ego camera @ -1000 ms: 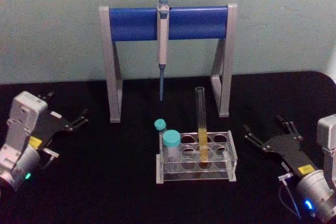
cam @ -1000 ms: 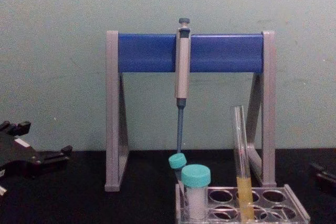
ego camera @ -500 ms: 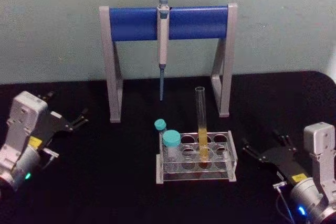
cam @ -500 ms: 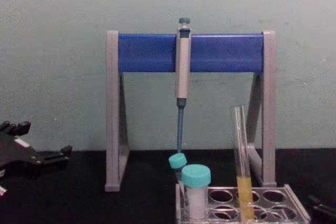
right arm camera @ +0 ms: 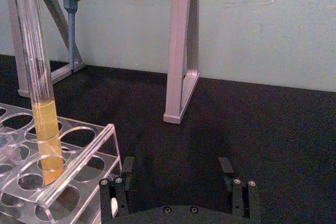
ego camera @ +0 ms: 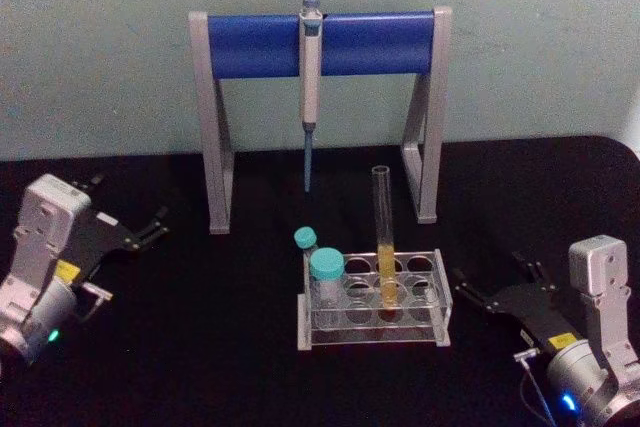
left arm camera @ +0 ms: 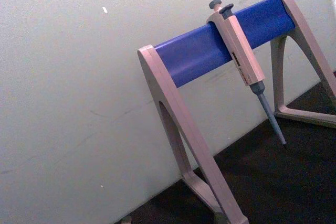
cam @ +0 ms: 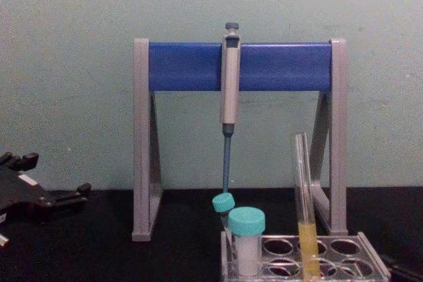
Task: Pick up the test tube from the test tube rack, shake it, then place it back into the test tube rack.
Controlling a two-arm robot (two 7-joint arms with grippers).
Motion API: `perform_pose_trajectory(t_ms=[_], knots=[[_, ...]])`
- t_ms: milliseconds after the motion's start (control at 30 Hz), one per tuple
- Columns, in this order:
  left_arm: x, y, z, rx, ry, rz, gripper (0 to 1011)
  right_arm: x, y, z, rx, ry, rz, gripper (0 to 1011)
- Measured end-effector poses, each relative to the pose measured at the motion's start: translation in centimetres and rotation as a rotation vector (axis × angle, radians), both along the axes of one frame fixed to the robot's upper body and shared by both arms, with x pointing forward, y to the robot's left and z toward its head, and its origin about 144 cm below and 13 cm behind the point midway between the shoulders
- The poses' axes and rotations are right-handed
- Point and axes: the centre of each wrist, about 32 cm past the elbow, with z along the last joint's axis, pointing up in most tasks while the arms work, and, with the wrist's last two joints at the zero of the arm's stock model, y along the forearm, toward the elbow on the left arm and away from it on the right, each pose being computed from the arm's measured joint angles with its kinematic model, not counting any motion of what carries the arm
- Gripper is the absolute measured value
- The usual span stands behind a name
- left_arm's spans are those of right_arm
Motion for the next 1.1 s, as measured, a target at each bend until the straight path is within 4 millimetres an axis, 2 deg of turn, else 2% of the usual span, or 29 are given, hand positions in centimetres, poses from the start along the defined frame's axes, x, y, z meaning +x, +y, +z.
perform_pose_trajectory(t_ms=[1100], knots=[[0.0, 0.0, 0.0, 0.0, 0.0, 0.0, 1009, -0.08, -0.01, 0.12, 0.001, -0.004, -0.002, 1000]])
